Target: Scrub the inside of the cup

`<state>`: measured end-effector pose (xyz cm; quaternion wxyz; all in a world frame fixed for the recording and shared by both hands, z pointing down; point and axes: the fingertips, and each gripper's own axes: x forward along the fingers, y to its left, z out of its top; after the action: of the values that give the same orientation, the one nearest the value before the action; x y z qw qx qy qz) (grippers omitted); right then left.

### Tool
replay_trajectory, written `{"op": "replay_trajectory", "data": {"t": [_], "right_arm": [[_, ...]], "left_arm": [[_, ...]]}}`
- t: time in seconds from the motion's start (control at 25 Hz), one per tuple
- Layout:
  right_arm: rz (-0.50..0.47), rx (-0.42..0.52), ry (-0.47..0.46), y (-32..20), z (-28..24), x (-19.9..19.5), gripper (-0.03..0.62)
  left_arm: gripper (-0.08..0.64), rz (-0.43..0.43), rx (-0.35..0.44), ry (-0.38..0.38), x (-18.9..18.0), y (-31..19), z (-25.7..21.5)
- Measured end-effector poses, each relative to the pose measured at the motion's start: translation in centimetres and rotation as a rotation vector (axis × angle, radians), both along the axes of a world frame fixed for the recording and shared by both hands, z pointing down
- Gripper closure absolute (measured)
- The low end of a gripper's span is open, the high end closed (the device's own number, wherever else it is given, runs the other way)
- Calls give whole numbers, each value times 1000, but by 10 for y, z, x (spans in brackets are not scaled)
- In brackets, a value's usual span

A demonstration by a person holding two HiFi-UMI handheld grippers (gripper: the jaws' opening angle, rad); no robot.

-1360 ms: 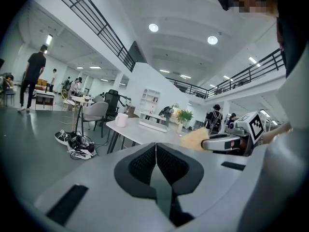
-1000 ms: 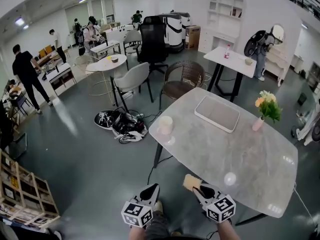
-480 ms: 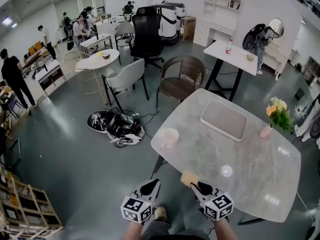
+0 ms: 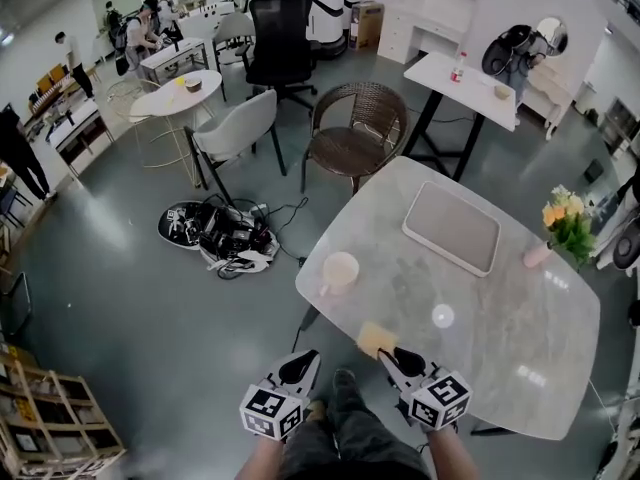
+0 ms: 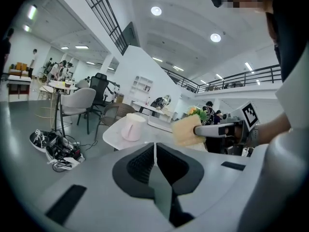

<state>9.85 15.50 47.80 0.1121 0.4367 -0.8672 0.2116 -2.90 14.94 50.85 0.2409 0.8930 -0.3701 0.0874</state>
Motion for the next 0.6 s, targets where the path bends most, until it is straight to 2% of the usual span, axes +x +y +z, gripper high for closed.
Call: {"op": "replay_trajectory", "data": {"t": [0.24, 0.4, 0.48, 0.6], "right_arm": [[-35, -2, -9, -51, 4, -1, 532], [-78, 23, -16, -91, -4, -2, 532], [-101, 35, -17, -109, -7, -2, 532], [-135, 44, -12, -131, -9, -3, 531]], "left_arm": [[543, 35, -6, -11, 5, -41, 3], [539, 10, 10, -27, 8, -86, 1], [499, 16, 12, -48, 15, -104, 4], [440, 44, 6, -123, 25, -119, 15]]}}
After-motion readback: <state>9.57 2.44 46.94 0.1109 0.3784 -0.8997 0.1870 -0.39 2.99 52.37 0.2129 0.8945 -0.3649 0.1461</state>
